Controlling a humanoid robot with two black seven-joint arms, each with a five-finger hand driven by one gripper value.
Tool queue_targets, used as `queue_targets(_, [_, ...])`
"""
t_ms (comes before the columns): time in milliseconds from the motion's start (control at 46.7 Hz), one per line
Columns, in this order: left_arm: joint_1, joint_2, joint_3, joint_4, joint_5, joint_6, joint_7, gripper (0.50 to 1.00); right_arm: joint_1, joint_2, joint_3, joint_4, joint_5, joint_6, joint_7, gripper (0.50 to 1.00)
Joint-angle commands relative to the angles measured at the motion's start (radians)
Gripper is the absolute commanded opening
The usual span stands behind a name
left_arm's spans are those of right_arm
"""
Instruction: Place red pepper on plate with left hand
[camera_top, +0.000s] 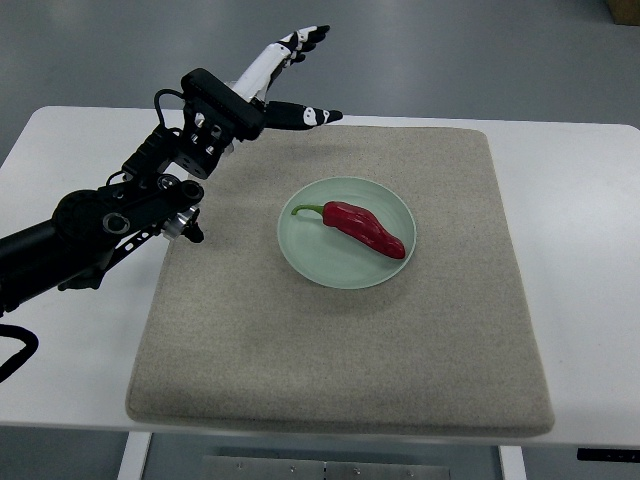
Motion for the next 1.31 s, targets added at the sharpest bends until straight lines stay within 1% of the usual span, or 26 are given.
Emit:
queue_targets(0, [0.0,0.0,-0.018,0.011,-0.182,-0.001,0.0,0.954,0.0,0.0,0.0,0.001,0.0,0.0,0.0,0.932])
queue_targets(150, [0.017,-0.008,-0.096,0.06,-0.445,-0.001,0.0,0.945,0.0,0.0,0.0,0.001,0.0,0.0,0.0,0.932])
queue_targets(257, [0.032,-0.012,-0.138,0.096,-0.52,-0.022,0.0,0.945,0.0,0.0,0.0,0.001,0.0,0.0,0.0,0.932])
queue_targets(364, [0.077,-0.012,-0.194,0.1,-0.528,-0.034,0.0,0.951,0.0,0.0,0.0,-0.001,0.0,0.0,0.0,0.932])
queue_targets(492, [0.13,-0.012,-0.334,0.1,-0.53,-0.128,0.001,0.96,0.0,0.0,0.0,-0.001,0.0,0.0,0.0,0.932])
queue_targets(556, [0.153,-0.012,-0.383,0.1,-0.531,-0.162,0.001,0.966,0.0,0.0,0.0,0.001,0.0,0.0,0.0,0.932])
queue_targets(599, [0.163,-0.012,-0.403,0.1,-0.531,-0.165,0.001,0.99,0.0,0.0,0.0,0.001,0.0,0.0,0.0,0.932])
queue_targets(621, [0.164,-0.012,-0.411,0.1,-0.531,-0.165,0.001,0.992,0.0,0.0,0.0,-0.001,0.0,0.0,0.0,0.932])
queue_targets(942, [0.193,-0.012,-0.461,0.1,-0.611,-0.202,0.001,0.994,0.0,0.0,0.0,0.001,0.0,0.0,0.0,0.932])
queue_targets(1284, [0.192,-0.012,-0.463,0.1,-0.611,-0.203,0.001,0.994,0.0,0.0,0.002,0.011,0.0,0.009,0.0,0.932])
